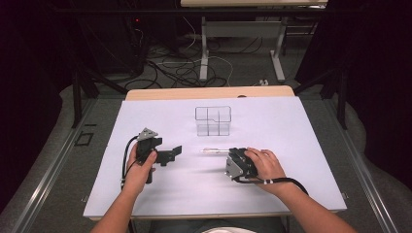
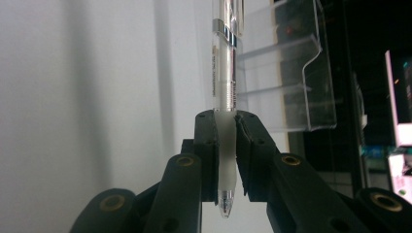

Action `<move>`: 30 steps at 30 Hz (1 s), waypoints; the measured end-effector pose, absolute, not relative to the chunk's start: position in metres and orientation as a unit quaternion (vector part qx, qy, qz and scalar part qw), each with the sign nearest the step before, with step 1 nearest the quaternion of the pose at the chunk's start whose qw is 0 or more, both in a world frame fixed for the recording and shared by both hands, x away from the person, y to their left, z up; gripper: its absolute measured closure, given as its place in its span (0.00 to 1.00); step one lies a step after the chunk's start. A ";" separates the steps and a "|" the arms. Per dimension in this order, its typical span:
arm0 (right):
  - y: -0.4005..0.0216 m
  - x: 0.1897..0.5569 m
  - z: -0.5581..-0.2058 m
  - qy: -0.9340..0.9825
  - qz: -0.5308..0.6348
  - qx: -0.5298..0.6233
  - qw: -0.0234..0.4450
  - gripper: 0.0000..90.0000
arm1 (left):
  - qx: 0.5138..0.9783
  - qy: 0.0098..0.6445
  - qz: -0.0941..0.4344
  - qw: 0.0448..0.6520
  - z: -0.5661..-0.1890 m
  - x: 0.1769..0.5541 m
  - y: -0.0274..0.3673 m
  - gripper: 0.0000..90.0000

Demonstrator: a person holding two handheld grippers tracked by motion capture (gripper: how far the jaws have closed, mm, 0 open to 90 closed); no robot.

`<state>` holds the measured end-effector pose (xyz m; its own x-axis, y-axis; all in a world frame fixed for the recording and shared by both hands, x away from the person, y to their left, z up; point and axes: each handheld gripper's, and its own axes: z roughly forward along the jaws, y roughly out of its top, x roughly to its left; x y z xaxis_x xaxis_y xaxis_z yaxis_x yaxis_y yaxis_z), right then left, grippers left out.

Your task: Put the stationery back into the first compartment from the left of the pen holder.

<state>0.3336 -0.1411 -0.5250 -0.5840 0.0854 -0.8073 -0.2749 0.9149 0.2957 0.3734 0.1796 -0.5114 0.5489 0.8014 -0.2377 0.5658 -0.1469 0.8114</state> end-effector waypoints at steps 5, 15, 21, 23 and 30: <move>-0.139 0.328 -0.523 0.846 0.190 -0.104 0.487 0.89 | 0.752 0.455 0.117 0.463 -0.509 0.374 0.181 0.07; -0.134 0.320 -0.528 0.816 0.143 -0.180 0.530 0.89 | 0.767 0.429 0.095 0.466 -0.505 0.371 0.174 0.08; -0.131 0.315 -0.533 0.807 0.138 -0.204 0.537 0.89 | 0.793 0.393 0.085 0.458 -0.500 0.368 0.168 0.08; -0.131 0.314 -0.534 0.808 0.142 -0.204 0.534 0.89 | 0.803 0.382 0.092 0.449 -0.499 0.367 0.165 0.08; -0.128 0.313 -0.538 0.808 0.136 -0.222 0.529 0.89 | 0.827 0.345 0.089 0.436 -0.495 0.361 0.153 0.05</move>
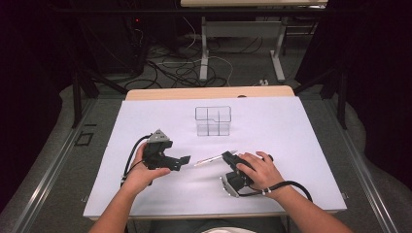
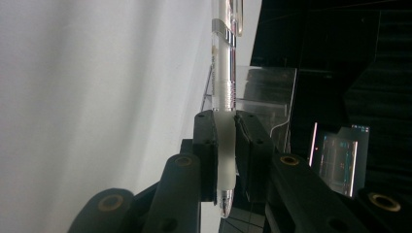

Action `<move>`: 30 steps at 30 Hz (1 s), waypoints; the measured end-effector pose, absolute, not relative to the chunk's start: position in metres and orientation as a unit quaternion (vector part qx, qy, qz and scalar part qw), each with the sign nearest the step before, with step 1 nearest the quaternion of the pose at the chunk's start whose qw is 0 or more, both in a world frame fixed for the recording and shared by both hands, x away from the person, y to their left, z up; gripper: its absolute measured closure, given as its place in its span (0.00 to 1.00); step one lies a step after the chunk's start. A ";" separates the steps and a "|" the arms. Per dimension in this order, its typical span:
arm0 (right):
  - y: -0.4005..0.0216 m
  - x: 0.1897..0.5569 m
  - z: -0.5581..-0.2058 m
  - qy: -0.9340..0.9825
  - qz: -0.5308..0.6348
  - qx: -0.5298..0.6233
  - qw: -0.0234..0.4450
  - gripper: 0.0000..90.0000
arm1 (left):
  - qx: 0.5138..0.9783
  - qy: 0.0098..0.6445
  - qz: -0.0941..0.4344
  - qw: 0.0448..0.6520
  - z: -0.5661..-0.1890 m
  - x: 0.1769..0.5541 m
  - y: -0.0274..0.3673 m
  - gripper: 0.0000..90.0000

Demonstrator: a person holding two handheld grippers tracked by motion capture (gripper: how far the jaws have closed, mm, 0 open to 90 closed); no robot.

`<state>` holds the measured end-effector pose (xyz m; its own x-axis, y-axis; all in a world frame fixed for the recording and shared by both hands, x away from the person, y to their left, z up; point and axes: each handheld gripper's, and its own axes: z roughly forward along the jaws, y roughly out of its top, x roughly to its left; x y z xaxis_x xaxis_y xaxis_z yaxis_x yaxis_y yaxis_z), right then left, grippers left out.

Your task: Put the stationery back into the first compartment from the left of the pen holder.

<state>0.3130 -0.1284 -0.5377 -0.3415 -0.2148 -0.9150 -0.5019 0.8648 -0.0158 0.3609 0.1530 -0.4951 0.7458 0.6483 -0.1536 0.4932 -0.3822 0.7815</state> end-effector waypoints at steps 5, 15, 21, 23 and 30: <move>-0.126 0.308 -0.541 0.805 0.136 -0.232 0.529 0.89 | 0.845 0.329 0.097 0.411 -0.494 0.355 0.144 0.11; -0.124 0.303 -0.542 0.799 0.129 -0.249 0.532 0.89 | 0.866 0.297 0.091 0.391 -0.490 0.353 0.130 0.21; -0.124 0.300 -0.544 0.798 0.123 -0.258 0.530 0.89 | 0.883 0.277 0.080 0.371 -0.492 0.353 0.121 0.33; -0.123 0.299 -0.546 0.799 0.123 -0.259 0.528 0.89 | 0.889 0.269 0.073 0.364 -0.492 0.352 0.118 0.37; -0.120 0.296 -0.550 0.795 0.119 -0.274 0.527 0.89 | 0.908 0.240 0.052 0.338 -0.495 0.351 0.110 0.48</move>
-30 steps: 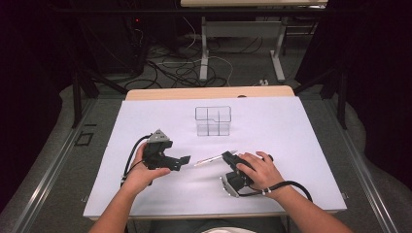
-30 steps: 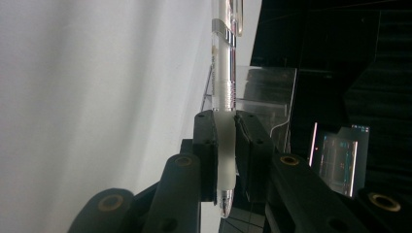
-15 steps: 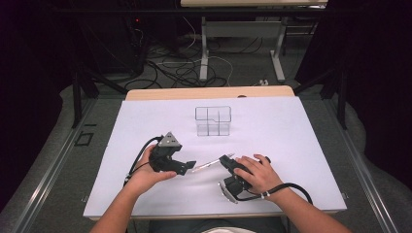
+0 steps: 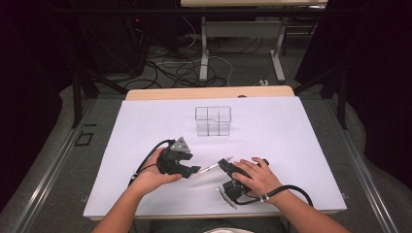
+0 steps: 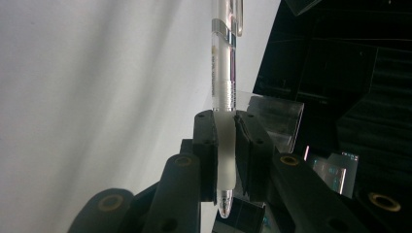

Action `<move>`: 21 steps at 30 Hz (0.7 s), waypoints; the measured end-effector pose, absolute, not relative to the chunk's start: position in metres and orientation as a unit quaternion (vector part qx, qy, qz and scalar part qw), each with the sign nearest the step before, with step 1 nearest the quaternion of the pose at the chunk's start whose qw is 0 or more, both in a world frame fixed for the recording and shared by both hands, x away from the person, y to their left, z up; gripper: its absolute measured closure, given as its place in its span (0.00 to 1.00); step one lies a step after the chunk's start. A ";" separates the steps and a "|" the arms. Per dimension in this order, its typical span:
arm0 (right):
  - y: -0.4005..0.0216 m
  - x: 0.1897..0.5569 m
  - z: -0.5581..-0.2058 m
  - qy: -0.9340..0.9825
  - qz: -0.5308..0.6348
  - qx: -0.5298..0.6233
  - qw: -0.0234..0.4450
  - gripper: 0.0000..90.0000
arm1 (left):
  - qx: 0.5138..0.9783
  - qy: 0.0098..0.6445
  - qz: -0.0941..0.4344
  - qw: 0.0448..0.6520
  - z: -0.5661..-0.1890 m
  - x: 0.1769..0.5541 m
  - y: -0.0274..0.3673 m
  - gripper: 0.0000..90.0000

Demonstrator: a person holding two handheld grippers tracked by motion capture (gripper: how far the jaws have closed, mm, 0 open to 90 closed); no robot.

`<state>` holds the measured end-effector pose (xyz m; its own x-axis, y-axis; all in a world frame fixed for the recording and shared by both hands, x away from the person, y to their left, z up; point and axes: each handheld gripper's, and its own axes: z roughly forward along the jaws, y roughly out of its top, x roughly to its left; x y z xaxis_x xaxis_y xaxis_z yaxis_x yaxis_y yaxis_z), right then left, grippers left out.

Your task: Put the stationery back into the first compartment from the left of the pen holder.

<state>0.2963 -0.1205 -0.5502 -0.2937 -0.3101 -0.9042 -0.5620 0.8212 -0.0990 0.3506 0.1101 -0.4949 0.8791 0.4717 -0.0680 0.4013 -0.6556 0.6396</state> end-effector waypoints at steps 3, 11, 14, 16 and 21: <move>-0.119 0.295 -0.551 0.792 0.118 -0.285 0.527 0.89 | 0.909 0.244 0.033 0.336 -0.497 0.350 0.107 0.51; -0.117 0.292 -0.553 0.789 0.116 -0.297 0.525 0.89 | 0.907 0.266 0.005 0.325 -0.503 0.349 0.102 0.54; -0.115 0.291 -0.554 0.789 0.113 -0.299 0.525 0.89 | 0.907 0.273 -0.005 0.321 -0.504 0.349 0.101 0.57; -0.114 0.290 -0.555 0.788 0.118 -0.296 0.527 0.89 | 0.906 0.278 -0.010 0.320 -0.506 0.349 0.100 0.58; -0.112 0.289 -0.554 0.785 0.110 -0.305 0.528 0.89 | 0.907 0.287 -0.022 0.307 -0.509 0.350 0.096 0.60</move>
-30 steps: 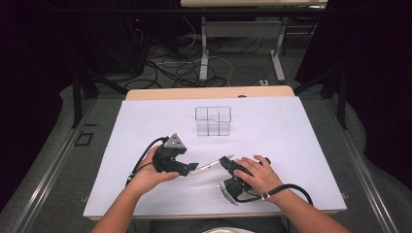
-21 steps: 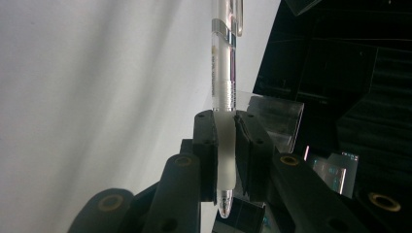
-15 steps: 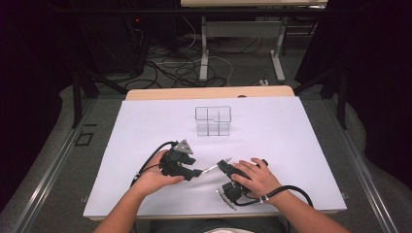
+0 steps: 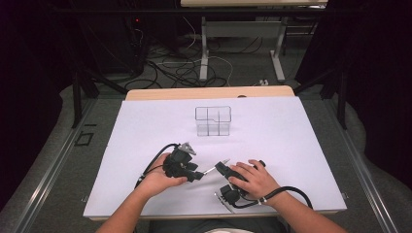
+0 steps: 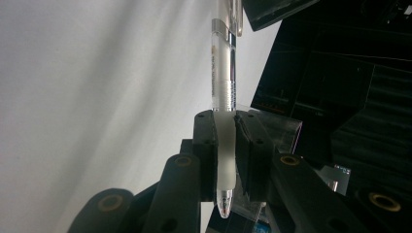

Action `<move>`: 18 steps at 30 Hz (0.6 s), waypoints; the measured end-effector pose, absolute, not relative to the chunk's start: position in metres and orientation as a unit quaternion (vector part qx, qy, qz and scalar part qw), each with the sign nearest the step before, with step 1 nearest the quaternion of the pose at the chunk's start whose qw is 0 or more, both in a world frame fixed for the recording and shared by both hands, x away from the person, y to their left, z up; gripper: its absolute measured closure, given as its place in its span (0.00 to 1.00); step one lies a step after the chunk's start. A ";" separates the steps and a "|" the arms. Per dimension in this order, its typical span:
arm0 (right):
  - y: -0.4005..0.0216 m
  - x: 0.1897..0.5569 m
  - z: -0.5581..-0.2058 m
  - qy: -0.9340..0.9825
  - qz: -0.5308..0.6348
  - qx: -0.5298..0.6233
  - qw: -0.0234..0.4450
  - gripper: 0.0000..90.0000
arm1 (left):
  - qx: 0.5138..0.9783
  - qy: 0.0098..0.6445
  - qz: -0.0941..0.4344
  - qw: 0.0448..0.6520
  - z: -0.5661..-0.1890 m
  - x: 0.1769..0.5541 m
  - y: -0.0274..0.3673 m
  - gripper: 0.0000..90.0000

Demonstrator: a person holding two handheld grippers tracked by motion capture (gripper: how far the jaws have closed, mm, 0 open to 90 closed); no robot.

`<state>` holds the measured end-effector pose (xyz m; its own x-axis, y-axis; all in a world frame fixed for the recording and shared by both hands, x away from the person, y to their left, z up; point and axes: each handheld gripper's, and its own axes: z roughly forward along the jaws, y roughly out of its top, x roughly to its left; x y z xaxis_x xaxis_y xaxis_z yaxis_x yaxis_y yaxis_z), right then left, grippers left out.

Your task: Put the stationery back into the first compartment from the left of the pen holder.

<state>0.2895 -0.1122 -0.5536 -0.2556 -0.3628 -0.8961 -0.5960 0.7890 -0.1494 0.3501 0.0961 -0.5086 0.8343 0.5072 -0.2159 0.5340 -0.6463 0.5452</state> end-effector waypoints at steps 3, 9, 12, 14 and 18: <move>-0.110 0.288 -0.554 0.786 0.107 -0.313 0.523 0.88 | 0.907 0.289 -0.027 0.305 -0.508 0.350 0.093 0.62; -0.105 0.284 -0.556 0.781 0.107 -0.330 0.520 0.88 | 0.909 0.295 -0.034 0.292 -0.509 0.349 0.087 0.70; -0.104 0.283 -0.556 0.781 0.106 -0.327 0.521 0.88 | 0.911 0.296 -0.044 0.283 -0.510 0.350 0.084 0.72; -0.104 0.284 -0.556 0.783 0.109 -0.327 0.519 0.88 | 0.912 0.295 -0.048 0.280 -0.512 0.350 0.083 0.74; -0.104 0.283 -0.556 0.781 0.111 -0.329 0.519 0.88 | 0.912 0.304 -0.057 0.271 -0.513 0.350 0.079 0.77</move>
<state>0.2828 -0.1040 -0.5564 -0.2449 -0.3986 -0.8838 -0.6287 0.7593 -0.1682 0.3501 0.0786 -0.5128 0.8091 0.5230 -0.2681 0.5845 -0.6688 0.4594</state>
